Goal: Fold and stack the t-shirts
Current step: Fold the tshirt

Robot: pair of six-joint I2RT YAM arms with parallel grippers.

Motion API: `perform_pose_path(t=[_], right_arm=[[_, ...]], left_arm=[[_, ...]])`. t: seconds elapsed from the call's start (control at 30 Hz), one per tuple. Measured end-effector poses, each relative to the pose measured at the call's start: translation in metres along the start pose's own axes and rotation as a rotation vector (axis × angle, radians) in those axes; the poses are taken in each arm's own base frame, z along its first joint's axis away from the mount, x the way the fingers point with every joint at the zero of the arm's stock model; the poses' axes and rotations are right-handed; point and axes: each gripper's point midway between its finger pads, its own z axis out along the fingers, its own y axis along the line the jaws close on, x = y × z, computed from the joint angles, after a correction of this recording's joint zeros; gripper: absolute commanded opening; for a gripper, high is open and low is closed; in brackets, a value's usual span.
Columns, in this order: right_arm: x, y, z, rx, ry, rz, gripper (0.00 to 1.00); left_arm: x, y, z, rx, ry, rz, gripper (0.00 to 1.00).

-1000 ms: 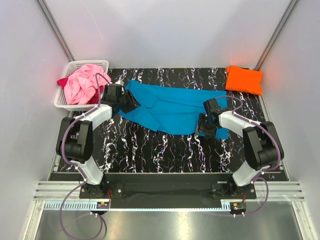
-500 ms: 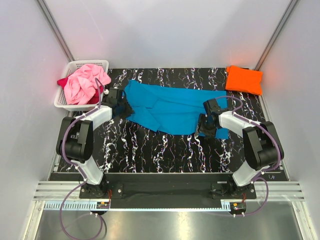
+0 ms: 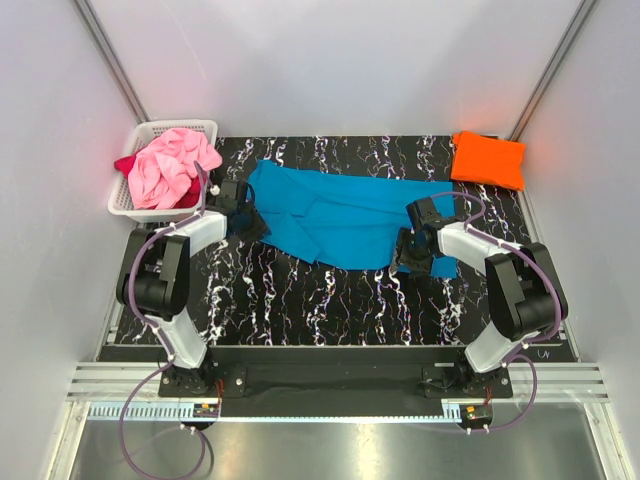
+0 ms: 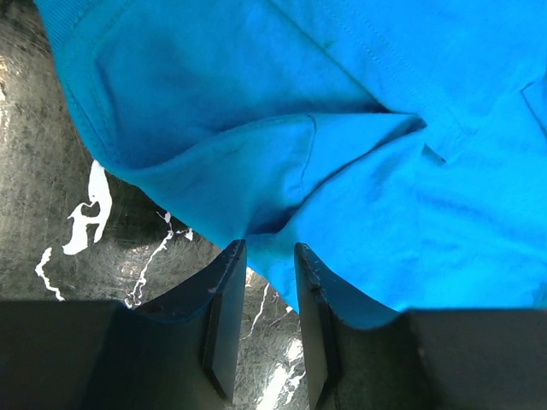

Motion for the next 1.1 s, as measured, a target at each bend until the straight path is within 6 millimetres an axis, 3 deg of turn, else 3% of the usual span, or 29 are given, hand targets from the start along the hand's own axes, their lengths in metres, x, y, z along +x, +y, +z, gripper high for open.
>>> perform_pose_path(t=[0.33,0.47,0.8,1.0,1.03,1.1], right_arm=[[0.000,0.000,0.000,0.001,0.000,0.000,0.59],[0.000,0.000,0.000,0.001,0.000,0.000,0.59],[0.000,0.000,0.000,0.001,-0.001,0.001,0.59],[0.001,-0.001,-0.001,0.002,-0.001,0.002,0.58],[0.001,-0.001,-0.001,0.002,-0.001,0.002,0.58],[0.002,-0.001,-0.001,0.002,-0.001,0.002,0.58]], left_arm=[[0.008,0.006,0.011,-0.013,0.033,-0.005,0.32],[0.008,0.004,0.012,-0.002,0.036,-0.004,0.26],[0.009,0.003,0.009,-0.002,0.039,-0.004,0.24],[0.003,-0.003,-0.002,0.018,0.018,-0.002,0.09],[0.003,-0.004,-0.002,0.019,0.017,-0.004,0.01],[0.004,-0.003,-0.002,0.016,0.021,-0.005,0.00]])
